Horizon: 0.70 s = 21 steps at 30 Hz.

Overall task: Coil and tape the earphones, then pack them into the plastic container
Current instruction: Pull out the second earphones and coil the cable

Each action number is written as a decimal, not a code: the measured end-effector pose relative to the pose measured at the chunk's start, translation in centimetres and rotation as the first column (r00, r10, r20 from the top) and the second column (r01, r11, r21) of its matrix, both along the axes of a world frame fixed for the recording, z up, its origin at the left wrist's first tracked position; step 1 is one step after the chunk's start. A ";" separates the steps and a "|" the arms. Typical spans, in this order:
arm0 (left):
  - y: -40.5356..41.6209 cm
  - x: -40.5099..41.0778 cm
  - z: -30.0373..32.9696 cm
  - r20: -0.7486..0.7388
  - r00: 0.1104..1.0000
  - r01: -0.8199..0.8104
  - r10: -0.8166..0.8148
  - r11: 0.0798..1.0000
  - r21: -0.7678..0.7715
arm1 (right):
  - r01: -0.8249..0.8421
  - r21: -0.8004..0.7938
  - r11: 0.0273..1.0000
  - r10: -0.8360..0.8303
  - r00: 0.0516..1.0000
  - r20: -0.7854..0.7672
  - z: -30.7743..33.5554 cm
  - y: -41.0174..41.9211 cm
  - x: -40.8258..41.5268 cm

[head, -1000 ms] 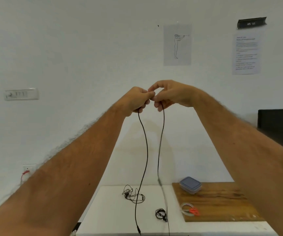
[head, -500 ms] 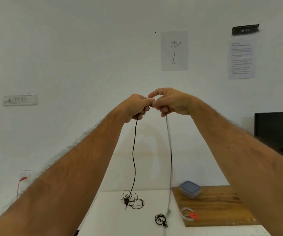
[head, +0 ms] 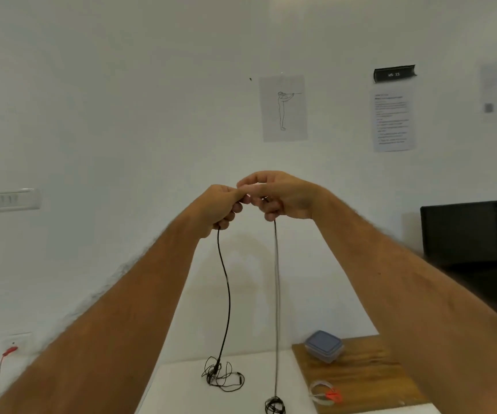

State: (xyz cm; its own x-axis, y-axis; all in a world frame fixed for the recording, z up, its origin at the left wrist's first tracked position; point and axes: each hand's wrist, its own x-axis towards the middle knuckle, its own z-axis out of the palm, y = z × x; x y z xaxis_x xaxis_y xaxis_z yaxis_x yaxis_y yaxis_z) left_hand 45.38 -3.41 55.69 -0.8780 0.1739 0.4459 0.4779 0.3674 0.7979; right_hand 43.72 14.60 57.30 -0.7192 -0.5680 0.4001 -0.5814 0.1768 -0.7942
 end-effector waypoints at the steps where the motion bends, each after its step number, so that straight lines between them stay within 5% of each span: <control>1: 0.2 0.0 0.0 -0.004 1.000 0.002 -0.002 1.000 0.007 | 0.030 0.010 0.999 -0.030 0.998 -0.058 0.2 -0.1 -0.1; 7: -0.9 -0.4 -0.8 0.095 0.995 0.022 -0.031 0.995 0.099 | 0.398 -0.035 0.917 -0.380 0.842 -0.383 0.3 0.5 -1.2; 10: -1.1 -0.3 -0.7 0.111 0.991 0.050 -0.069 0.986 0.162 | 0.354 -0.118 0.928 -0.371 0.908 -0.194 -0.4 0.7 -1.5; 12: -0.9 -0.1 -0.6 0.098 0.993 0.048 -0.064 0.986 0.158 | 0.187 -0.120 0.975 -0.187 0.982 0.010 -0.8 0.5 -1.2; 14: -0.4 0.0 -0.5 0.082 0.996 0.034 -0.043 0.993 0.114 | 0.042 -0.108 0.993 -0.035 0.998 0.058 -0.9 0.3 -0.8; 17: -0.3 0.1 -0.7 0.080 0.995 0.048 -0.055 0.995 0.089 | 0.045 -0.064 0.997 -0.051 0.995 -0.085 -0.5 -0.2 -0.6; 21: -0.8 0.2 -1.2 0.109 0.987 0.101 -0.115 0.987 0.125 | 0.290 -0.019 0.957 -0.277 0.889 -0.364 -0.1 -0.2 -0.8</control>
